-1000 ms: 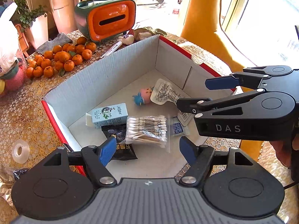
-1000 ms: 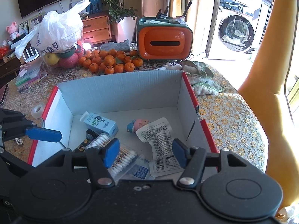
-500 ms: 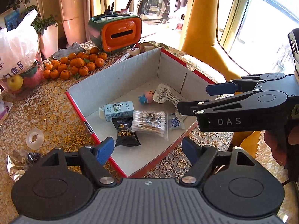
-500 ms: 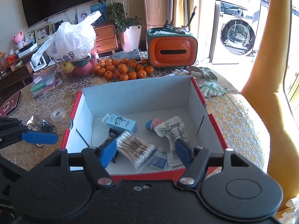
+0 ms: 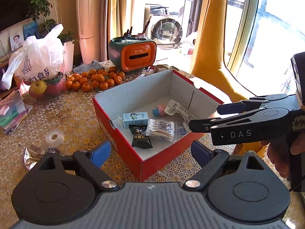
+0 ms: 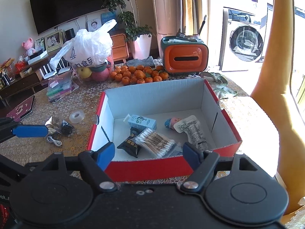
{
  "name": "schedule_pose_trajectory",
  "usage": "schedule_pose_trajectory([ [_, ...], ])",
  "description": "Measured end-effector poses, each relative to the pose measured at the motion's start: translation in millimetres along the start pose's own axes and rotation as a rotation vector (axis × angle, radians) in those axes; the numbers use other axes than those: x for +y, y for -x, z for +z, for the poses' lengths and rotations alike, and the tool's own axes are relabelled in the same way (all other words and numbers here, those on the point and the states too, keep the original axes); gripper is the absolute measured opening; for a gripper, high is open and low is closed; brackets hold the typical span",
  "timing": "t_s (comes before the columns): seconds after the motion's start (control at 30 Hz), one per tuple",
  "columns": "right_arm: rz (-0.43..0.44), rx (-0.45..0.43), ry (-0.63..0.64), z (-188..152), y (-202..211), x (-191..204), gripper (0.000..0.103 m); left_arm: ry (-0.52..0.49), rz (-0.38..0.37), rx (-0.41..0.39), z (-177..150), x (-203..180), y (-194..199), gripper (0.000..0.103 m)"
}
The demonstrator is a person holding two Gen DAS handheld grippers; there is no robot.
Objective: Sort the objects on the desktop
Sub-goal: 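Withdraw both tools from the box toward the remaining table items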
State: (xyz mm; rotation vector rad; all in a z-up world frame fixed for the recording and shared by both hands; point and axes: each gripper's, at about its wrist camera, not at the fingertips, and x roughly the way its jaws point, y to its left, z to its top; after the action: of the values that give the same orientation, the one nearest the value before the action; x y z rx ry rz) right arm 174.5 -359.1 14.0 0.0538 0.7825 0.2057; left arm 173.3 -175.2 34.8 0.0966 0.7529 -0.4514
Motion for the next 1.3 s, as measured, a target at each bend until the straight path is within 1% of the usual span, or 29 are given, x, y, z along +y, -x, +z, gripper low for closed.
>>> schedule_pose_trajectory([
  [0.03,0.006,-0.008,-0.001,-0.8,2.5,2.0,0.08,0.002,0.002,-0.011,-3.2,1.3,5.5,0.1],
  [0.07,0.01,-0.019,-0.007,-1.7,6.1,4.7,0.082,0.003,0.007,-0.023,-6.1,2.2,10.2,0.102],
  [0.1,0.014,-0.028,-0.009,-2.8,8.7,6.8,0.086,0.004,0.013,-0.034,-8.8,3.2,14.3,0.102],
  [0.27,0.037,-0.045,-0.025,-10.1,15.9,17.6,0.09,0.016,0.028,-0.075,-23.9,10.6,34.2,0.102],
  [0.37,0.037,-0.049,-0.028,-14.8,17.6,26.3,0.094,0.033,0.041,-0.097,-32.1,16.4,44.5,0.102],
  [0.47,0.044,-0.065,-0.024,-18.1,20.6,35.3,0.094,0.056,0.049,-0.122,-39.1,23.2,55.5,0.102],
  [0.63,0.094,-0.093,-0.052,-22.4,26.7,48.0,0.095,0.107,0.08,-0.155,-51.3,39.2,73.8,0.102],
  [0.7,0.1,-0.098,-0.035,-22.6,27.2,57.4,0.095,0.121,0.086,-0.165,-57.3,46.3,80.6,0.102],
  [0.9,0.14,-0.112,0.037,-21.3,25.8,94.6,0.095,0.131,0.15,-0.194,-73.6,66.8,97.8,0.102],
  [1.1,0.177,-0.12,0.103,-19.8,15.4,127.5,0.095,0.15,0.201,-0.212,-90.3,89.6,110.2,0.102],
  [1.3,0.208,-0.104,0.12,-18.4,0.1,151.9,0.095,0.183,0.234,-0.232,-107.1,113.6,118.0,0.103],
])
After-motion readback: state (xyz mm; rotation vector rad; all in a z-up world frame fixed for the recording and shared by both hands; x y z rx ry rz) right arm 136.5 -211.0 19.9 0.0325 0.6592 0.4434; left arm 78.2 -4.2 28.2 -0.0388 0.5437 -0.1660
